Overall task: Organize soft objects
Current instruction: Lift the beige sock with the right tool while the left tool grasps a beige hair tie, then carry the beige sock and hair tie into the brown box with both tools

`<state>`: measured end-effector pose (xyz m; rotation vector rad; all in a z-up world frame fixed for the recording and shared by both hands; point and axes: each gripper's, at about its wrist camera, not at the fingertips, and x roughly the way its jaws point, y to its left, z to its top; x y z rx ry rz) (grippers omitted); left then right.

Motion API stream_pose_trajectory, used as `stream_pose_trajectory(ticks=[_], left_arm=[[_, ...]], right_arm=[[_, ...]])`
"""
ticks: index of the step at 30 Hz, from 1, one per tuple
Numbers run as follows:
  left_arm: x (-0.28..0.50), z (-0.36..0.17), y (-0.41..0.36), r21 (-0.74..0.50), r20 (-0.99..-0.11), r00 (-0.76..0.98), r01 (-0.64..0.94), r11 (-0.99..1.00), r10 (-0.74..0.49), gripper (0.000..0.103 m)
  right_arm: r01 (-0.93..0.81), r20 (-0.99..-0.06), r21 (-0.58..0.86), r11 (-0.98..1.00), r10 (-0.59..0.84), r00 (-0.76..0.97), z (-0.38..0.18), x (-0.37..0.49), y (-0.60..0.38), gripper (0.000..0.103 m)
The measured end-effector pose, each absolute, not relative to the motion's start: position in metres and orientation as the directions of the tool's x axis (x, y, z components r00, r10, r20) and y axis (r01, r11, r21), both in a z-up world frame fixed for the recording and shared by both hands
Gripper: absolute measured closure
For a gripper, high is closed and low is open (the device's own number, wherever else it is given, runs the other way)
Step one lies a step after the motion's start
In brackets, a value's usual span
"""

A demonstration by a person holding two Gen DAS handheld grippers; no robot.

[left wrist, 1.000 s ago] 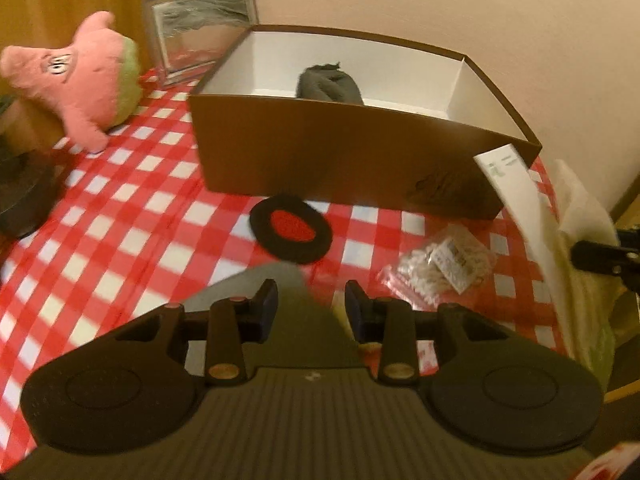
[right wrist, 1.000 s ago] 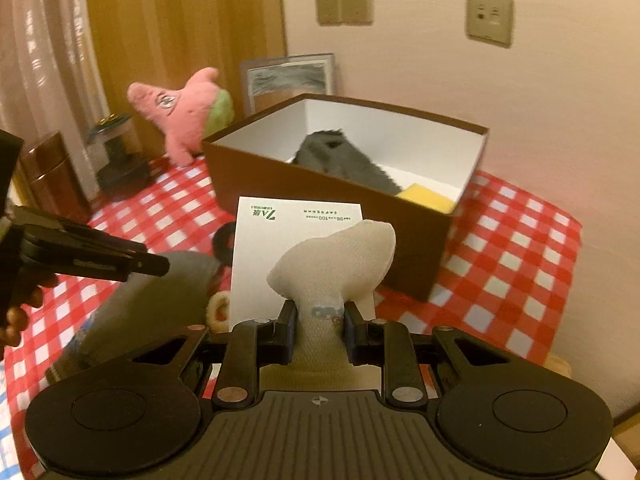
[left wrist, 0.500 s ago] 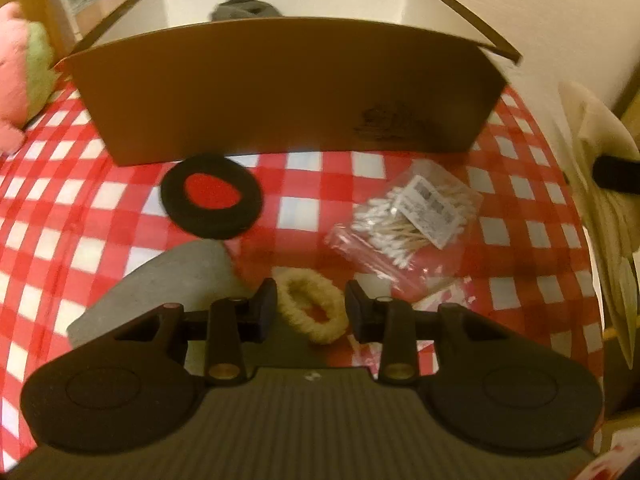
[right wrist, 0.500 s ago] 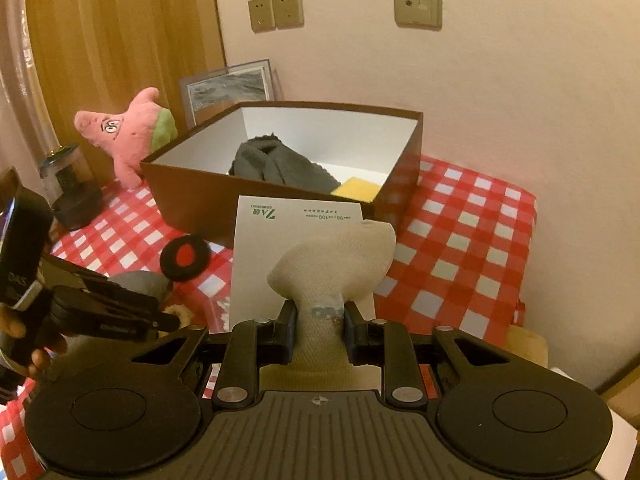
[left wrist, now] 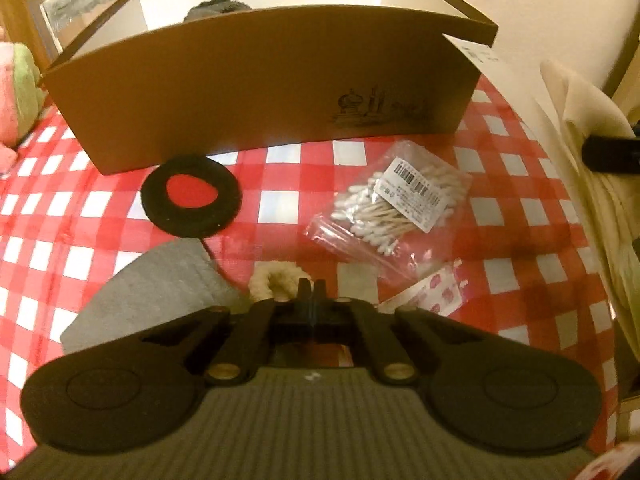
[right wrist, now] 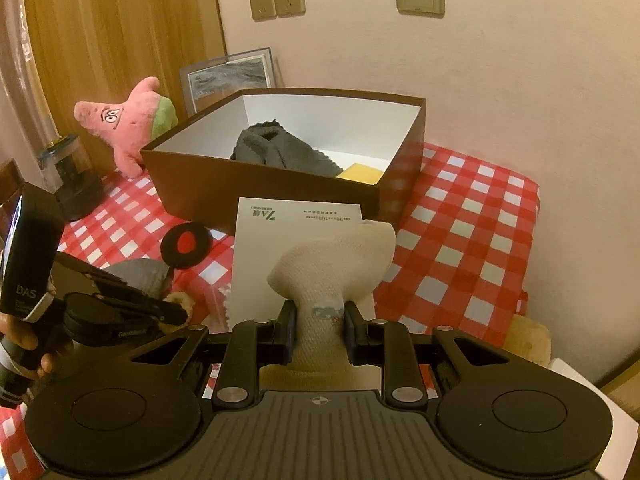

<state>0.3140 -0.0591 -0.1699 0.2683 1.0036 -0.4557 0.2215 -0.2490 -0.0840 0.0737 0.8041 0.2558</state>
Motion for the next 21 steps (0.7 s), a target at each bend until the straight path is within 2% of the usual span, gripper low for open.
stream_pose_trajectory(ticks=[3,5,7,14,17,19,21], left_arm=[[0.312,-0.163,-0.054,0.005,-0.841,0.484,0.456,0.89,-0.244,0.101],[0.313,-0.16,-0.051,0.005,-0.833,0.498,0.443,0.897,-0.242,0.091],[0.316,-0.16,-0.051,0.019,-0.835,0.501,0.439,0.898,-0.227,0.075],[0.325,-0.176,-0.057,0.049,-0.859,0.473,0.458,0.887,-0.197,0.068],[0.324,-0.178,-0.059,0.063,-0.859,0.476,0.464,0.884,-0.188,0.069],[0.323,-0.178,-0.058,0.069,-0.858,0.477,0.473,0.878,-0.19,0.089],[0.324,-0.175,-0.057,0.036,-0.863,0.456,0.485,0.874,-0.217,0.1]], right_arm=[[-0.201,-0.701,0.165,0.966,0.258,0.665,-0.084,0.218,-0.249,0.079],[-0.203,-0.7,0.171,0.964,0.264,0.664,-0.084,0.215,-0.25,0.079],[-0.204,-0.7,0.179,0.963,0.27,0.662,-0.085,0.214,-0.25,0.079],[-0.204,-0.707,0.197,0.959,0.283,0.649,-0.089,0.216,-0.25,0.079],[-0.207,-0.709,0.194,0.959,0.283,0.646,-0.09,0.216,-0.252,0.079],[-0.208,-0.711,0.196,0.958,0.285,0.643,-0.09,0.218,-0.253,0.079],[-0.209,-0.712,0.196,0.958,0.285,0.642,-0.09,0.22,-0.253,0.079]])
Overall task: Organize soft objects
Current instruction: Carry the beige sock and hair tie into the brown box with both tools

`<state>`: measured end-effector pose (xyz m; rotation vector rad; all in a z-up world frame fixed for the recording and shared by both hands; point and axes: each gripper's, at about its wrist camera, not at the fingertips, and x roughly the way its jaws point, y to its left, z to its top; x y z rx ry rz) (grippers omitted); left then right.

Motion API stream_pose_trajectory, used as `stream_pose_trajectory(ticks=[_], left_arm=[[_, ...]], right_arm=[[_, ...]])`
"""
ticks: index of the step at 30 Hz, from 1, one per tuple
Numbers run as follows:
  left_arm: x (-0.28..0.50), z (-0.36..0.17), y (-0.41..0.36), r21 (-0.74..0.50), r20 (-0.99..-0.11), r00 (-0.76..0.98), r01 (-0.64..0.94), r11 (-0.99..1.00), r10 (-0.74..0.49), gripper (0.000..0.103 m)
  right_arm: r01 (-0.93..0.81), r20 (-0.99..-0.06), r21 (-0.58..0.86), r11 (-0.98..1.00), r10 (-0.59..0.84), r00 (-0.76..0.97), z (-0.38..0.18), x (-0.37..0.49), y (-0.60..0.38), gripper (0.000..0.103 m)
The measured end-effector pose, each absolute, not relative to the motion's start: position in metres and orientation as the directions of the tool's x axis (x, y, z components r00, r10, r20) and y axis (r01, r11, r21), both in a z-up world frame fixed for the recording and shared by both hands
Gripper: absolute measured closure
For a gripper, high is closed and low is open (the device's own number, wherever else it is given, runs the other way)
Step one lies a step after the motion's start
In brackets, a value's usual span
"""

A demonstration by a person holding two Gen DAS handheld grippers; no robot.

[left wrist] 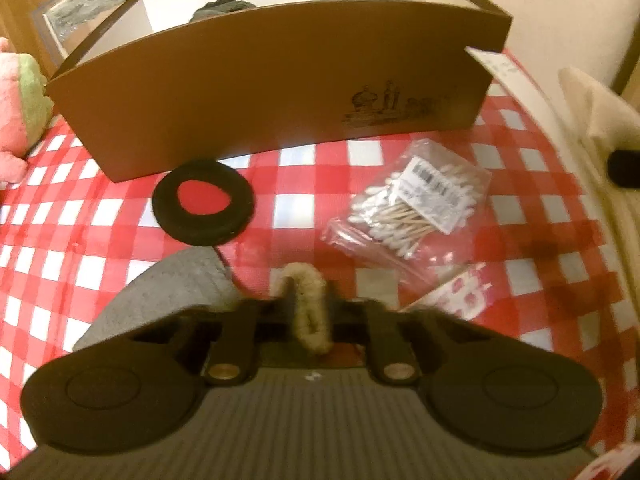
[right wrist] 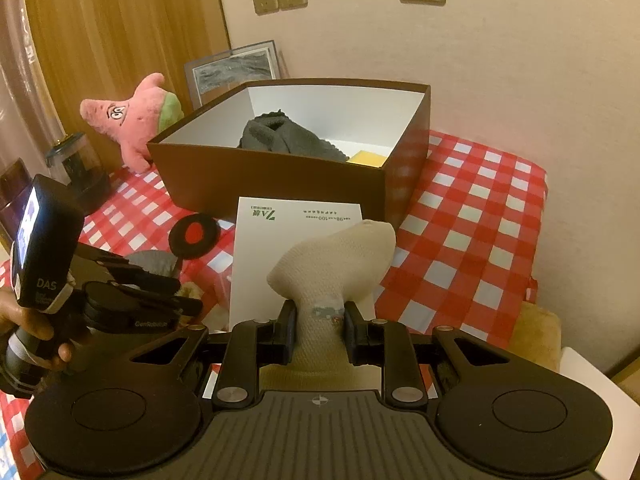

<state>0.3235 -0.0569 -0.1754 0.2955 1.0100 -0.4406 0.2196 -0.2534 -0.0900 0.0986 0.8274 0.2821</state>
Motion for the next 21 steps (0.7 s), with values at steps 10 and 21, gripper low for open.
stream_pose_trajectory(ticks=[10,21], left_arm=[[0.32,-0.171,-0.053,0.022,-0.85,0.469,0.484,0.875,-0.238,0.088],[0.326,-0.181,-0.056,-0.002,-0.882,0.422,0.445,0.895,-0.212,0.095]], right_arm=[[-0.21,-0.716,0.196,0.958,0.286,0.637,-0.093,0.218,-0.253,0.079],[-0.206,-0.724,0.193,0.959,0.281,0.63,-0.096,0.221,-0.253,0.079]])
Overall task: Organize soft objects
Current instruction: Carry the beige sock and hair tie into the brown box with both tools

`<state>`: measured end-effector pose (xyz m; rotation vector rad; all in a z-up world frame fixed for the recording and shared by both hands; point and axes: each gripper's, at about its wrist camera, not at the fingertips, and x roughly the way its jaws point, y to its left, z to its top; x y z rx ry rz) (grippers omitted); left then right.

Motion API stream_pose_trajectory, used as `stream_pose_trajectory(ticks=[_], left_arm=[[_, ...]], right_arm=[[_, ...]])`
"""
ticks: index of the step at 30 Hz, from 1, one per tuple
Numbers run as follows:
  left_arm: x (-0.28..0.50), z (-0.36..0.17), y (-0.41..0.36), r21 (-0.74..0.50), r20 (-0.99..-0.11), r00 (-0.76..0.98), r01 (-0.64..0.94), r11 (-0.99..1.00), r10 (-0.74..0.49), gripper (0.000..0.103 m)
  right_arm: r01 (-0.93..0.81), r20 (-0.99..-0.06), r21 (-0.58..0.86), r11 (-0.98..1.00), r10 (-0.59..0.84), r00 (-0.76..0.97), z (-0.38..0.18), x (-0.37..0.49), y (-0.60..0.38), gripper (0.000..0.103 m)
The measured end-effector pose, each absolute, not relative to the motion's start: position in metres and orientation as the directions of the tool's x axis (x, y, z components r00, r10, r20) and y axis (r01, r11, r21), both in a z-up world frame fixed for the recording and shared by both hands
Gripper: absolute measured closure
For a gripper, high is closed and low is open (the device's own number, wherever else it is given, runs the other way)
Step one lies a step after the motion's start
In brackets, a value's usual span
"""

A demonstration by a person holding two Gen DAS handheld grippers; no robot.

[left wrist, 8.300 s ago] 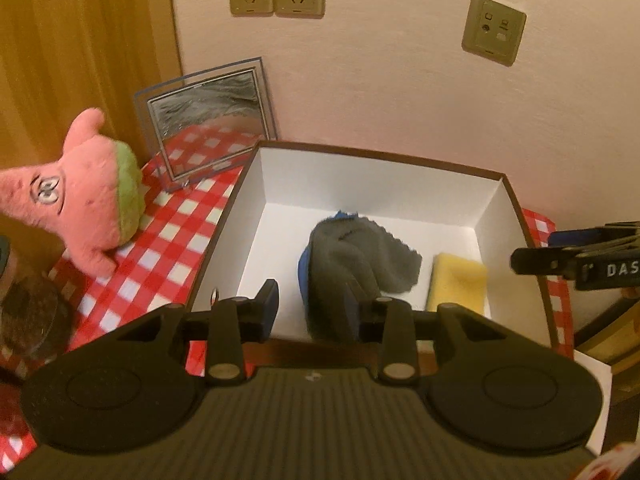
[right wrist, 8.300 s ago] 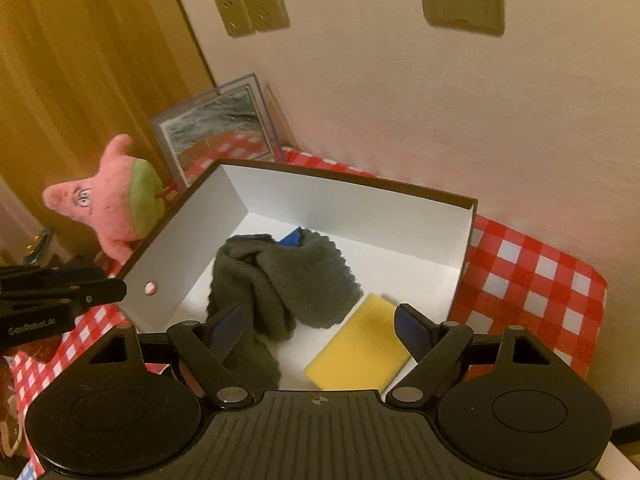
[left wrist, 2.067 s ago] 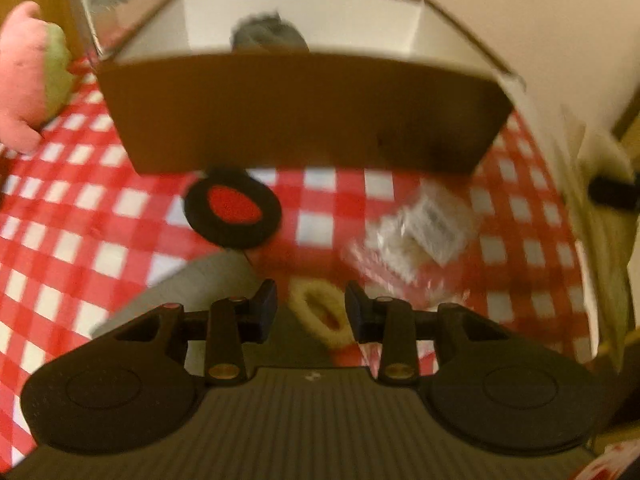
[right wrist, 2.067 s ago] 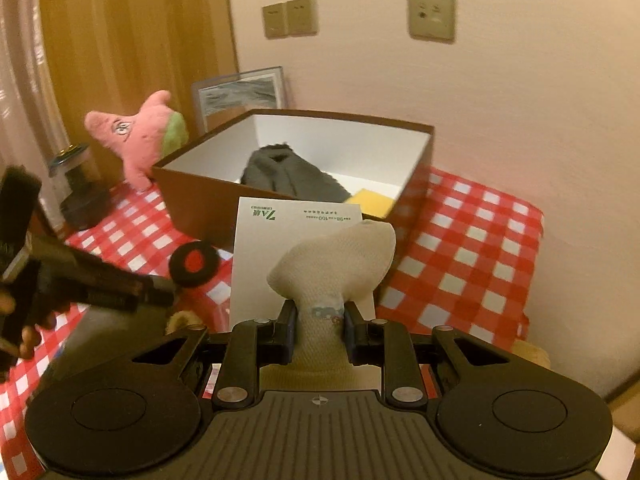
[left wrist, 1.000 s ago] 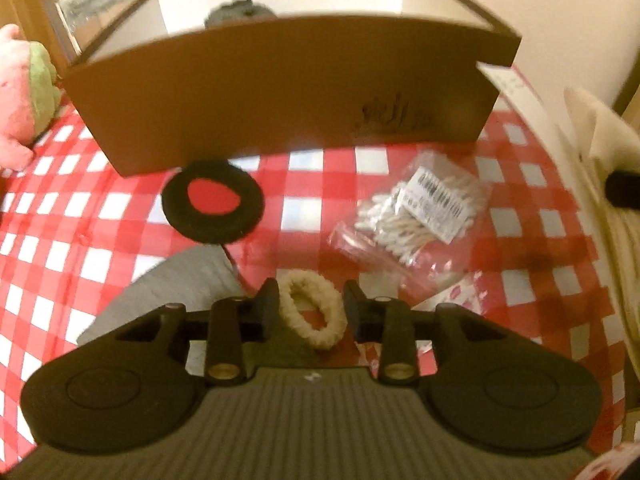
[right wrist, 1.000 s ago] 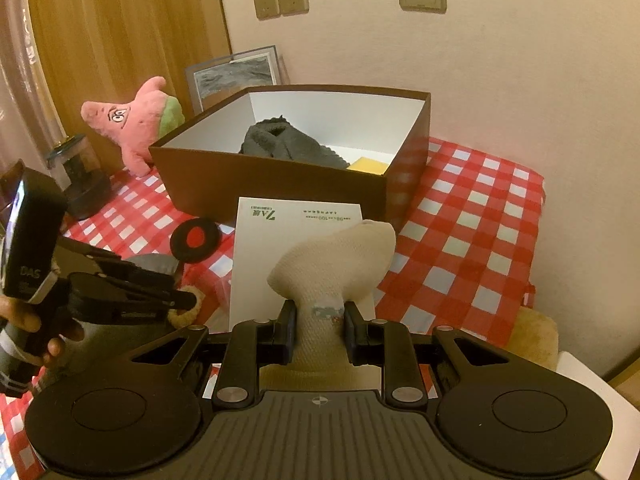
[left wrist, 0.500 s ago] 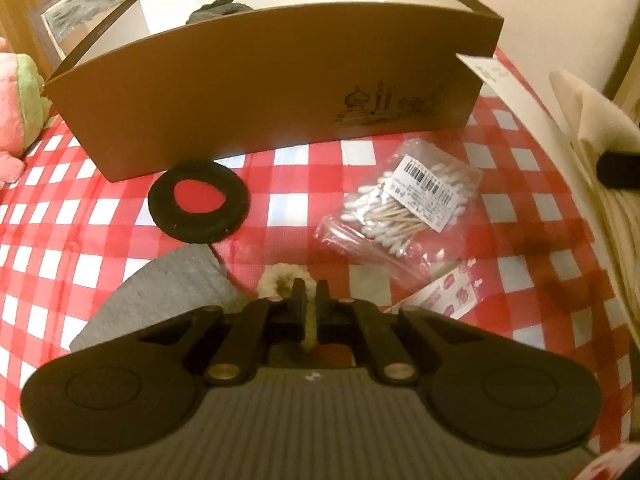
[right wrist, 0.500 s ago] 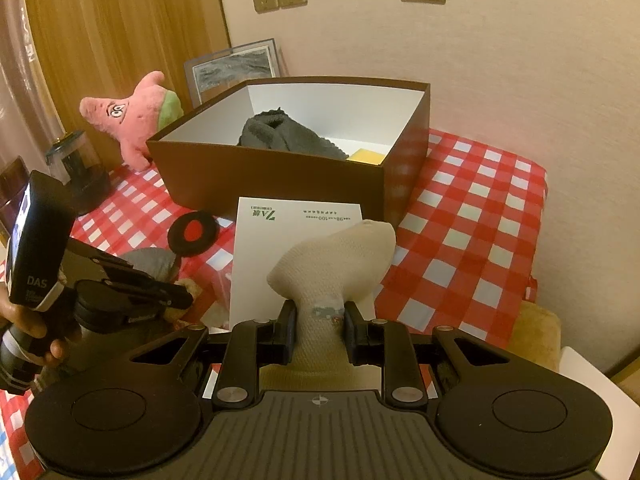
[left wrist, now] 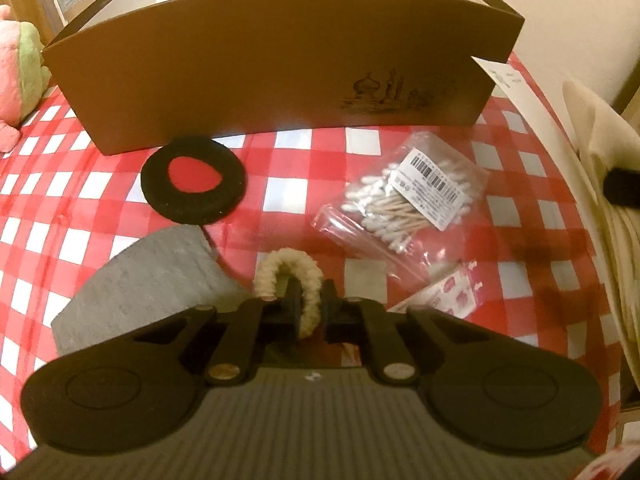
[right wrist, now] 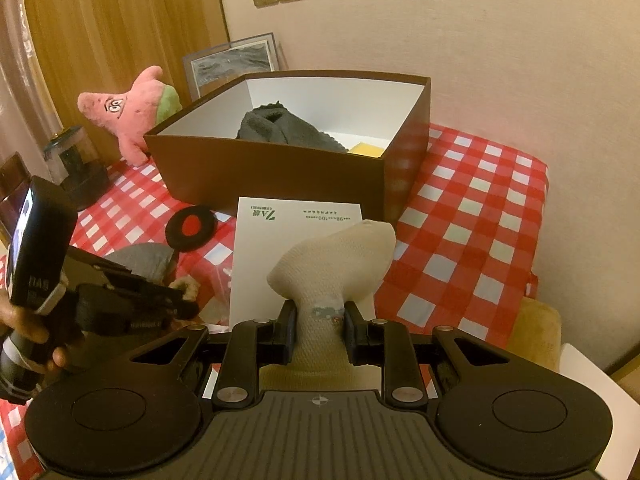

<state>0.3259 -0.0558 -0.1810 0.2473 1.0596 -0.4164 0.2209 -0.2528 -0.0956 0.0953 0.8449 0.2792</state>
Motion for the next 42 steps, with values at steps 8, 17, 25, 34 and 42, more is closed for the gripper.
stream_pose_trajectory(ticks=[8,17,25,34,42], left_arm=[[0.322,-0.159,-0.057,0.013,-0.868,0.45,0.446,0.895,-0.212,0.095],[0.316,-0.099,-0.048,0.036,-0.809,0.542,0.433,0.901,-0.228,0.095],[0.325,-0.039,-0.041,0.057,-0.727,0.639,0.422,0.905,-0.253,0.095],[0.384,0.006,-0.051,0.09,-0.672,0.701,0.398,0.913,-0.239,0.095],[0.447,0.012,-0.063,0.07,-0.667,0.706,0.375,0.924,-0.236,0.095]], right_arm=[[-0.222,-0.711,0.194,0.955,0.293,0.639,-0.089,0.218,-0.253,0.079],[-0.271,-0.686,0.176,0.946,0.316,0.656,-0.068,0.218,-0.247,0.079],[-0.333,-0.645,0.179,0.926,0.366,0.671,-0.033,0.24,-0.243,0.079],[-0.434,-0.562,0.114,0.894,0.418,0.714,0.012,0.319,-0.236,0.079],[-0.478,-0.532,0.062,0.876,0.435,0.727,0.01,0.403,-0.232,0.079]])
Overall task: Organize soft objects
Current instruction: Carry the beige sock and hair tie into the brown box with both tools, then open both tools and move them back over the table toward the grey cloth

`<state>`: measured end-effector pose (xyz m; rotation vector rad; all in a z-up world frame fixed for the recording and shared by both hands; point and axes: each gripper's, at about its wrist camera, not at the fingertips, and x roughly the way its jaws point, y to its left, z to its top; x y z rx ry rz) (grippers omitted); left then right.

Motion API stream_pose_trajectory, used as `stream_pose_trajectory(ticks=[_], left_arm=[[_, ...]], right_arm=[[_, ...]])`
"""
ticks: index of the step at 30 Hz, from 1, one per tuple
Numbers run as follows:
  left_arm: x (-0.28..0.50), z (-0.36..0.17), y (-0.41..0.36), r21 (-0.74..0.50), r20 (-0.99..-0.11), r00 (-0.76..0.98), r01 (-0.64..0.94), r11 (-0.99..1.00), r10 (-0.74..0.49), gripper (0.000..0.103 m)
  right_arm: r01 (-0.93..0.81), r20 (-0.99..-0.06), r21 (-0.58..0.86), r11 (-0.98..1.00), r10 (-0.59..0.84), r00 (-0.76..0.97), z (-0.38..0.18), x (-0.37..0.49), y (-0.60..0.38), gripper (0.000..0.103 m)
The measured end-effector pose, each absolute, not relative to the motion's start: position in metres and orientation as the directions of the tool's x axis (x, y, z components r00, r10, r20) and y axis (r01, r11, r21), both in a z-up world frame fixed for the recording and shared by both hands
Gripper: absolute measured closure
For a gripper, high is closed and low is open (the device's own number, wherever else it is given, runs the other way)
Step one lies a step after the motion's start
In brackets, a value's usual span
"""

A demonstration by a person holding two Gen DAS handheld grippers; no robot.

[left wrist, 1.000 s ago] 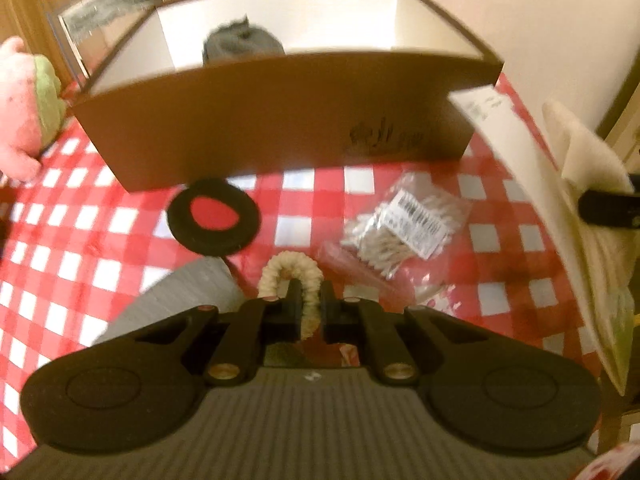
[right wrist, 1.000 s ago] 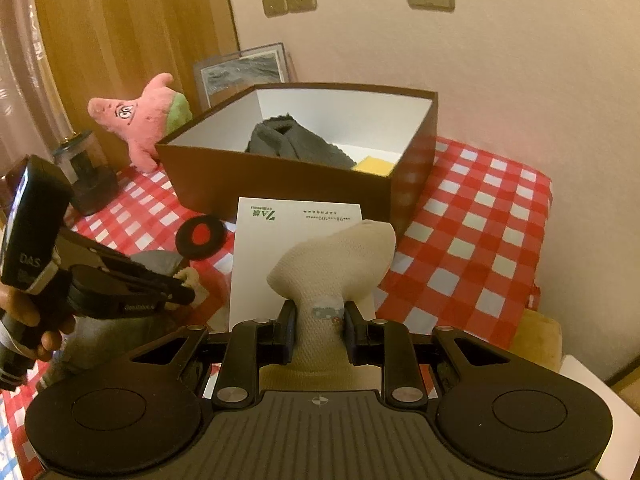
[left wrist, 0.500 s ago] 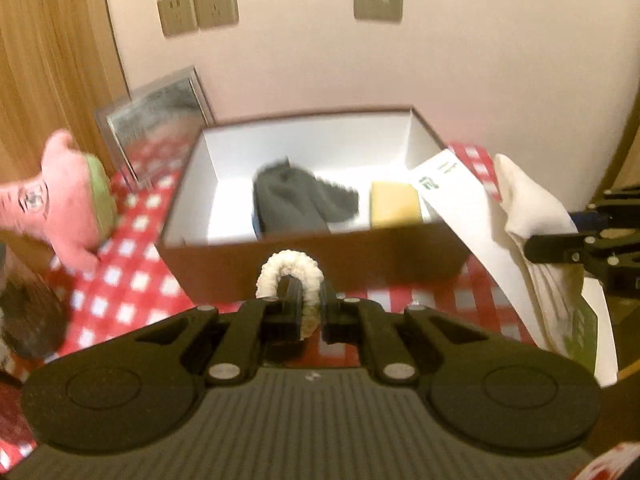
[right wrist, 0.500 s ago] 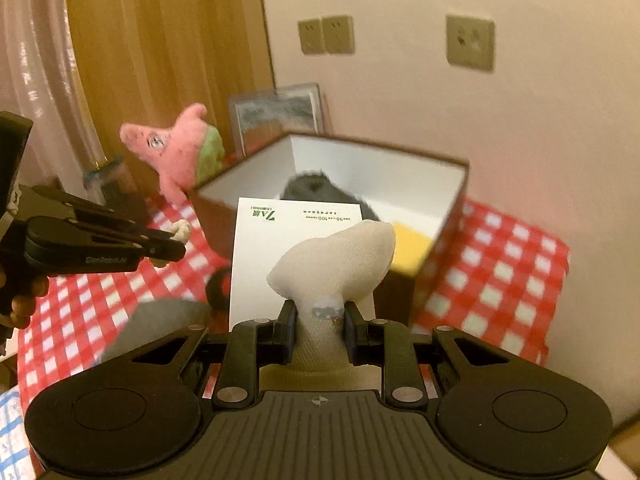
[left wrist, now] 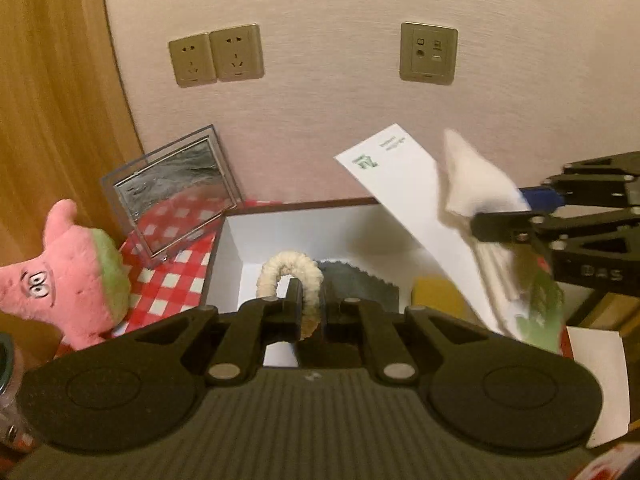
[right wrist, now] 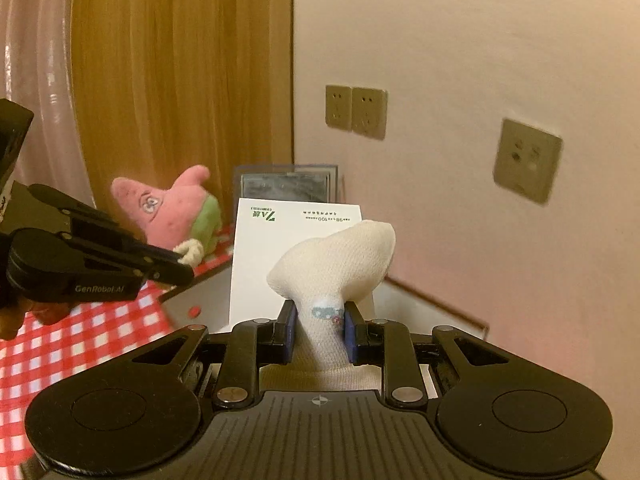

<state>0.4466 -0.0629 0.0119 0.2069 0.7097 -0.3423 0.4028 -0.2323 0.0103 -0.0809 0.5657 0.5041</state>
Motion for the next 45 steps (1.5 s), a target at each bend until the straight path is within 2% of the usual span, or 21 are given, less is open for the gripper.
stream_pose_trajectory(ticks=[8,11,12,13,15,16,18,23,32,39,45], left_arm=[[0.486,-0.023,-0.077,0.094,-0.72,0.669,0.361,0.928,-0.188,0.094],[0.497,-0.042,-0.08,0.087,-0.746,0.643,0.356,0.931,-0.176,0.09],[0.502,-0.048,-0.08,0.085,-0.755,0.634,0.343,0.935,-0.164,0.087],[0.506,-0.053,-0.08,0.081,-0.766,0.623,0.34,0.937,-0.159,0.075],[0.511,-0.061,-0.08,0.078,-0.78,0.609,0.323,0.943,-0.144,0.064],[0.512,-0.065,-0.079,0.078,-0.783,0.607,0.315,0.946,-0.137,0.063],[0.514,-0.069,-0.078,0.075,-0.796,0.592,0.308,0.949,-0.129,0.063],[0.503,-0.065,-0.072,0.069,-0.797,0.591,0.291,0.954,-0.123,0.063],[0.437,-0.035,-0.071,0.019,-0.765,0.622,0.285,0.958,-0.17,0.063],[0.368,-0.022,-0.065,-0.002,-0.776,0.616,0.212,0.977,-0.135,0.063],[0.307,-0.021,-0.058,-0.015,-0.78,0.616,0.154,0.988,-0.108,0.063]], right_arm=[[-0.516,-0.588,0.007,0.857,0.421,0.691,-0.03,0.468,-0.228,0.079],[-0.531,-0.618,-0.013,0.847,0.411,0.67,-0.046,0.48,-0.226,0.078],[-0.543,-0.633,-0.007,0.839,0.417,0.652,-0.052,0.485,-0.223,0.078],[-0.552,-0.646,-0.004,0.834,0.419,0.638,-0.057,0.488,-0.221,0.072],[-0.541,-0.677,-0.008,0.841,0.393,0.622,-0.067,0.494,-0.216,0.058],[-0.536,-0.686,-0.004,0.844,0.388,0.615,-0.069,0.496,-0.215,0.05],[-0.537,-0.687,0.027,0.843,0.405,0.603,-0.073,0.497,-0.216,0.046],[-0.529,-0.687,0.072,0.846,0.426,0.588,-0.072,0.488,-0.226,0.045],[-0.511,-0.611,0.186,0.84,0.506,0.609,-0.043,0.429,-0.253,0.045],[-0.519,-0.599,0.2,0.831,0.523,0.606,-0.035,0.372,-0.262,0.045],[-0.511,-0.627,0.221,0.831,0.522,0.578,-0.035,0.317,-0.26,0.045]])
